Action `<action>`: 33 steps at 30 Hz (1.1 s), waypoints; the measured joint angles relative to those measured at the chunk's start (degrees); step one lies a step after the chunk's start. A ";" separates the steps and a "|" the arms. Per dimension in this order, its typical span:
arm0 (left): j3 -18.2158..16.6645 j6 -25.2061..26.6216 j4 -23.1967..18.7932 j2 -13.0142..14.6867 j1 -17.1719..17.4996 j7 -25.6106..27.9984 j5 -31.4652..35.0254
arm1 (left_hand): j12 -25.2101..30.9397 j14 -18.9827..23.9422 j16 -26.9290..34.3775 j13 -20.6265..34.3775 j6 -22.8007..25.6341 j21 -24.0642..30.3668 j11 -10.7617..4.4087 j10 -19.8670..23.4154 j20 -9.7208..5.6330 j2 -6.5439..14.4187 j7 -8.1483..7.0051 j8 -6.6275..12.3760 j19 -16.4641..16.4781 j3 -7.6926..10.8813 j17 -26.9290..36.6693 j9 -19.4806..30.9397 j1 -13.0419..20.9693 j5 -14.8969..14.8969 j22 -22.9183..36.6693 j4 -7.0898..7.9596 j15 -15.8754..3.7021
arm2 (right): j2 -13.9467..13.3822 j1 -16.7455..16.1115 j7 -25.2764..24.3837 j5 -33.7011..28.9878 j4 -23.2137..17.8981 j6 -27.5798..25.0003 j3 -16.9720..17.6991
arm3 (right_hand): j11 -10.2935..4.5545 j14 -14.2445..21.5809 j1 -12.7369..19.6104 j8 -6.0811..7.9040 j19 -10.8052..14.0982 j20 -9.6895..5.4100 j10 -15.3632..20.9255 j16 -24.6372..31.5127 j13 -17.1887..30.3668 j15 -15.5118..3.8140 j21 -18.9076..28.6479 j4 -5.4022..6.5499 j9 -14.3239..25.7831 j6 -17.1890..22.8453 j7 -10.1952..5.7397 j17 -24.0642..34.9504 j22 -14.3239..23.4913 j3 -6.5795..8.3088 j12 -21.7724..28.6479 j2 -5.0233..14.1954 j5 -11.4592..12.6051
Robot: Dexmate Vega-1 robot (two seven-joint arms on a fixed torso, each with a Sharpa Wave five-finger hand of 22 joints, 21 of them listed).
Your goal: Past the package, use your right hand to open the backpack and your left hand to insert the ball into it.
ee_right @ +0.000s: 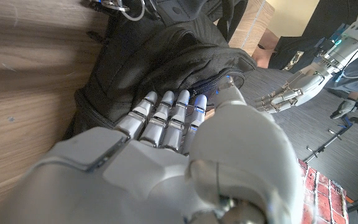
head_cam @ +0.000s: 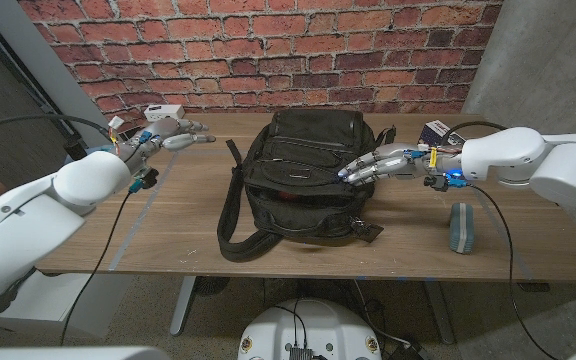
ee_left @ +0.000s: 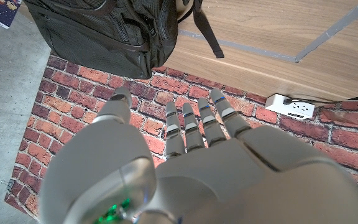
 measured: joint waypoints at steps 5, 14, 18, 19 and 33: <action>0.19 -0.93 0.66 -0.16 -0.28 0.08 -0.08 | 0.00 0.00 0.00 0.00 0.00 0.00 0.00 0.00 0.00 0.00 0.00 0.00 0.00 0.24 0.00 0.00 0.00 0.00 -0.30 -0.24 0.00 | 0.02 -1.30 -1.00 0.60 0.68 2.27 0.67 | 0.00 0.00 0.00 0.00 -0.14 0.14 0.00 0.00 0.00 0.00 0.00 -0.24 0.00 0.00 0.00 -0.27 0.00 0.23 0.00 0.00 0.00; 1.32 -3.81 2.49 -1.21 -0.72 1.28 -0.36 | 0.00 0.00 0.00 0.01 0.00 0.00 0.00 0.00 0.00 0.23 0.00 0.00 0.00 0.39 0.00 0.00 -0.23 0.00 -0.30 -0.08 0.00 | 1.57 -3.50 -3.27 0.42 2.10 6.26 1.59 | -0.23 0.01 -0.28 0.00 2.28 1.60 0.23 0.70 0.12 0.00 1.26 -0.24 -0.01 0.01 0.00 -0.54 0.00 0.23 0.49 0.29 0.00; 2.02 -5.26 3.78 -1.72 -1.10 1.87 -0.62 | 0.01 0.00 0.00 0.01 0.00 0.00 0.00 0.01 0.00 0.46 0.00 0.00 0.00 0.39 0.00 0.00 -0.46 0.31 -0.30 -0.08 0.00 | 2.52 -4.35 -4.57 -0.25 2.80 8.41 1.89 | -0.23 0.16 -0.53 0.28 3.11 1.23 0.23 0.88 0.18 -0.16 1.33 -0.24 -0.01 0.23 -0.22 -0.80 0.14 0.23 0.68 0.52 0.00; 2.26 -6.06 4.19 -1.89 -1.25 2.20 -0.79 | 0.01 0.00 0.00 0.01 0.00 0.00 0.00 0.01 0.00 0.46 0.00 0.00 0.01 0.39 0.00 0.00 -0.46 0.44 -0.30 -0.08 0.00 | 2.99 -4.62 -4.91 -0.46 3.09 9.00 1.96 | -0.23 0.22 -0.53 0.28 3.11 1.23 0.23 0.88 0.18 -0.10 1.33 -0.24 -0.01 0.23 -0.22 -0.80 0.14 0.23 0.70 0.51 0.00; 6.30 -12.11 9.16 -3.22 -4.94 4.56 -2.63 | 0.26 0.00 0.39 -0.29 0.13 0.00 -0.22 0.23 -0.21 1.21 0.13 0.00 0.22 0.87 0.31 0.00 -1.21 0.44 -0.29 0.40 0.00 | 7.84 -6.30 -8.05 -2.43 6.34 14.98 2.32 | 0.29 0.67 -1.04 0.49 5.56 1.84 0.74 1.72 0.01 -0.02 2.24 -0.08 -0.02 1.08 0.01 -1.06 0.13 0.71 1.00 0.43 0.24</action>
